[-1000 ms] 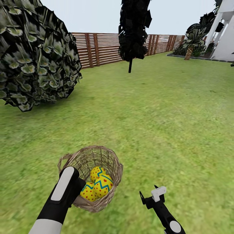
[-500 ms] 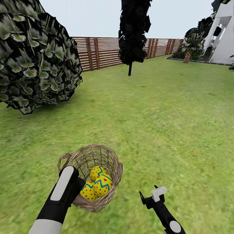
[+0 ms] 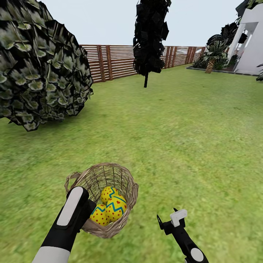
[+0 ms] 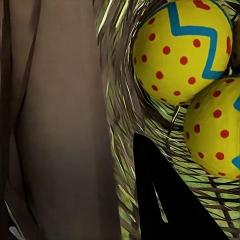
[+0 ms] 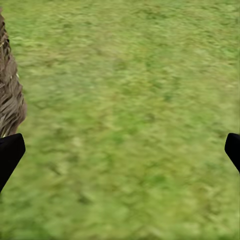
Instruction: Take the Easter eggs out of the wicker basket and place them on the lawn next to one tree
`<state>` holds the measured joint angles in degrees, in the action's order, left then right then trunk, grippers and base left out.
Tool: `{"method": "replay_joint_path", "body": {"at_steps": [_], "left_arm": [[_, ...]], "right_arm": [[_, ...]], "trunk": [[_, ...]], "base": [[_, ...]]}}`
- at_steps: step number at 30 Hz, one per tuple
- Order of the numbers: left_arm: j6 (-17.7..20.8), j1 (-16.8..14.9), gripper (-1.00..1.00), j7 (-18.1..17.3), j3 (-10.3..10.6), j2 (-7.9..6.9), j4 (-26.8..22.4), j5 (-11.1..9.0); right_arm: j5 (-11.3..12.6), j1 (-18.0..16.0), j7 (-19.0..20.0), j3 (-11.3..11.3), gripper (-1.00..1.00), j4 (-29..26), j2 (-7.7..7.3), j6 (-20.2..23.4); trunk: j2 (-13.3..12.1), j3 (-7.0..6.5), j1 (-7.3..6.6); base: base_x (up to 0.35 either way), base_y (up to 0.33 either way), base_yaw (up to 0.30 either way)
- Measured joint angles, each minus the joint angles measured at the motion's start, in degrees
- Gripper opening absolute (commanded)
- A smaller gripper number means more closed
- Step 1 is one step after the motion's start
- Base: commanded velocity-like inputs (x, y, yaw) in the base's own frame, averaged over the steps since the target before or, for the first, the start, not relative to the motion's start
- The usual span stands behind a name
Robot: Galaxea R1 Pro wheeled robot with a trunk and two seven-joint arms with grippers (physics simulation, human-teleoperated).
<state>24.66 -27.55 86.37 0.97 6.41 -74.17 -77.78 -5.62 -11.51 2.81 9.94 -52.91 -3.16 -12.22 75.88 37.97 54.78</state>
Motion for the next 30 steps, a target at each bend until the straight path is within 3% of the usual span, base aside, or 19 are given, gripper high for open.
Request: {"method": "replay_joint_path", "body": {"at_steps": [6, 18, 22, 30], "left_arm": [[0.00, 0.03, -1.00, 0.00, 0.00, 0.00, 0.01, -0.01], [-0.02, 0.02, -1.00, -0.05, 0.06, 0.00, 0.46, -0.09], [0.00, 0.03, -1.00, -0.07, 0.09, 0.00, 0.61, -0.09], [0.00, 0.02, -1.00, -0.08, 0.09, 0.02, 0.62, -0.09]], "right_arm": [[0.00, 0.00, 0.04, 0.08, 1.00, 0.00, 0.00, 0.00], [0.08, 0.00, -0.08, 0.05, 1.00, 0.00, 0.00, -0.03], [0.11, 0.00, -3.71, 0.08, 1.00, 0.01, 0.00, -0.07], [0.52, 0.00, -3.99, 0.01, 1.00, 0.09, 0.00, -0.14]], "trunk": [[-2.41, -1.08, -1.32], [-7.22, -3.64, -3.95], [-8.82, -4.51, -4.83], [-12.03, -6.24, -6.59]], "base": [[0.000, 0.000, -0.041], [0.000, 0.000, -0.272], [0.000, 0.000, -0.276], [0.000, 0.000, -0.276]]}}
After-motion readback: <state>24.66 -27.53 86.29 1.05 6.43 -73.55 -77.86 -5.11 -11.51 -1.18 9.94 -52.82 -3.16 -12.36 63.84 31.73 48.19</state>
